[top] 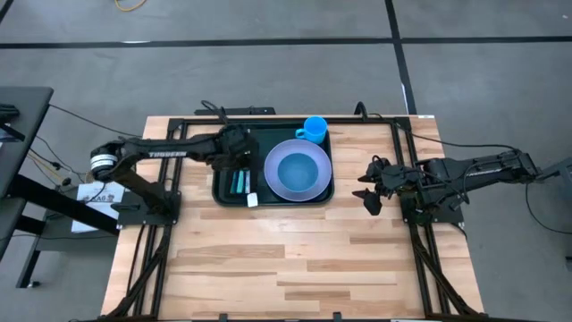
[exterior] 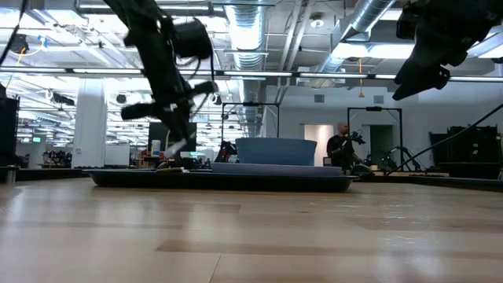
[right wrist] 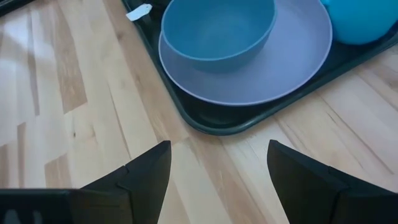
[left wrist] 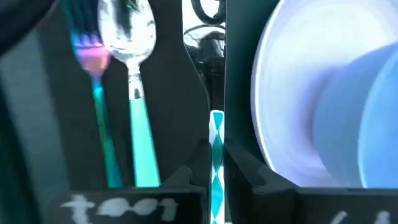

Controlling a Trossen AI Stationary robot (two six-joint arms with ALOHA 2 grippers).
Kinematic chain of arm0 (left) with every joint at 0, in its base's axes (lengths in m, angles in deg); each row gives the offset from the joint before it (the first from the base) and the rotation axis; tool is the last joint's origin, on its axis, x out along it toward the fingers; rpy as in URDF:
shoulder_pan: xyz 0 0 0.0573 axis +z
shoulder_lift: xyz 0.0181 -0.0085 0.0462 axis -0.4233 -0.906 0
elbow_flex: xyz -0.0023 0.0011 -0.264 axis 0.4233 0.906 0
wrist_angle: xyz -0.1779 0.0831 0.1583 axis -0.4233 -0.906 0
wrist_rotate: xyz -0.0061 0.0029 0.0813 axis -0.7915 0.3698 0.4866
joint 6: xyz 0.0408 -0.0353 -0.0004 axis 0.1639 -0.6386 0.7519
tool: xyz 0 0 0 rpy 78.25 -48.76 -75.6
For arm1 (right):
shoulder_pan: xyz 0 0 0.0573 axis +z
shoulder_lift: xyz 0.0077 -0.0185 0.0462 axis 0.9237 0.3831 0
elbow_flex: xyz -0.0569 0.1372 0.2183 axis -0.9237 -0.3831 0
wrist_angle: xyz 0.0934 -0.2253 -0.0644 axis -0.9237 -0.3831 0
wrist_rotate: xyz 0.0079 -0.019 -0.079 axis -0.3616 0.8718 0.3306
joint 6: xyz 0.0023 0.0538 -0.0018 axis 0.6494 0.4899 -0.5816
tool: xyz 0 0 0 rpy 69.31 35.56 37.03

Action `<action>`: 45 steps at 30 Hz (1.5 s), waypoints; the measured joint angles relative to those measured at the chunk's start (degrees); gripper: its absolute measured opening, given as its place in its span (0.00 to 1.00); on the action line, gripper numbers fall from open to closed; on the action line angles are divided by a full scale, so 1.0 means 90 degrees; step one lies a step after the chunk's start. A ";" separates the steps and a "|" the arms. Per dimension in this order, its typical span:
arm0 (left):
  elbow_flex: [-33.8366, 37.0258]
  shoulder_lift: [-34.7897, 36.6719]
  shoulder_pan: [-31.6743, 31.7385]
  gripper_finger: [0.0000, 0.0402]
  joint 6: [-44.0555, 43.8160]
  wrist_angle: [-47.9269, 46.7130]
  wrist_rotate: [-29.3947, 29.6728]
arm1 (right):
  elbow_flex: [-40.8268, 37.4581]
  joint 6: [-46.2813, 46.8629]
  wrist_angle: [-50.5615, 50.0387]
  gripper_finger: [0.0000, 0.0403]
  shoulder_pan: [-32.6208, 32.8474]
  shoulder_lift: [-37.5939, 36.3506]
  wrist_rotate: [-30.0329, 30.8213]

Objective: Set up tray
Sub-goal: Put the blue knife on top of the black napkin to the right of the blue spoon, then return to Home Position

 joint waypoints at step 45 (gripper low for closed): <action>0.0000 -0.0946 0.0625 0.25 0.0126 0.0611 -0.0480 | -0.0384 -0.0548 0.0822 0.63 0.0074 -0.0637 0.0080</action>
